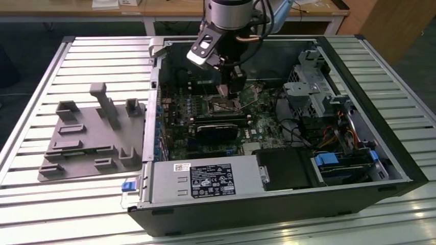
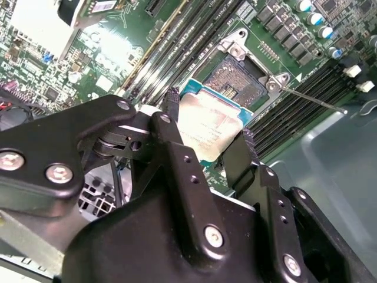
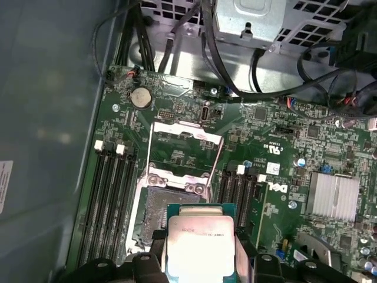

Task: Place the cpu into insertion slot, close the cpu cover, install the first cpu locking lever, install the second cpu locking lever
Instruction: 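Place the cpu into insertion slot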

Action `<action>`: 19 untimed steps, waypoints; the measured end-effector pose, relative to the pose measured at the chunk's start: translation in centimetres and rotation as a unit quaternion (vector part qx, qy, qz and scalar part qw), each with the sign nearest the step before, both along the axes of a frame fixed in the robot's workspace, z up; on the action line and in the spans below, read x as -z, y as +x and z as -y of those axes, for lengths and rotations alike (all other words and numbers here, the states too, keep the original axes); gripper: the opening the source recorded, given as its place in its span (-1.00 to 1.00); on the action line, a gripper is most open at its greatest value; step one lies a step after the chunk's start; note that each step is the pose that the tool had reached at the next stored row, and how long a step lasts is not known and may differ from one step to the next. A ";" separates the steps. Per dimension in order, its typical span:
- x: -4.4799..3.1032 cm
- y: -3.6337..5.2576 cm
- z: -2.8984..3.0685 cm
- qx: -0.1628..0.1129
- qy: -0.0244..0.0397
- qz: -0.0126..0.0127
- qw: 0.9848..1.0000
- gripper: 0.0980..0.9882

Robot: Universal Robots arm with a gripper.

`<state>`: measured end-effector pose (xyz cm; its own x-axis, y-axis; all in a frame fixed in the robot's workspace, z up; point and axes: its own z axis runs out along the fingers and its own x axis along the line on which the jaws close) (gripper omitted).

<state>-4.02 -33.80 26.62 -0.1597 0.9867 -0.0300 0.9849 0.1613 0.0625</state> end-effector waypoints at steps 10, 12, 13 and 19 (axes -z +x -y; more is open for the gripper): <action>0.60 -0.02 -0.57 0.029 0.000 0.000 1.000 0.00; 0.72 -0.03 -0.67 0.036 0.000 0.000 0.999 0.00; 0.78 -0.04 -0.75 0.038 0.000 0.000 0.999 0.00; 1.20 -0.08 -1.25 0.048 0.000 0.000 0.999 0.00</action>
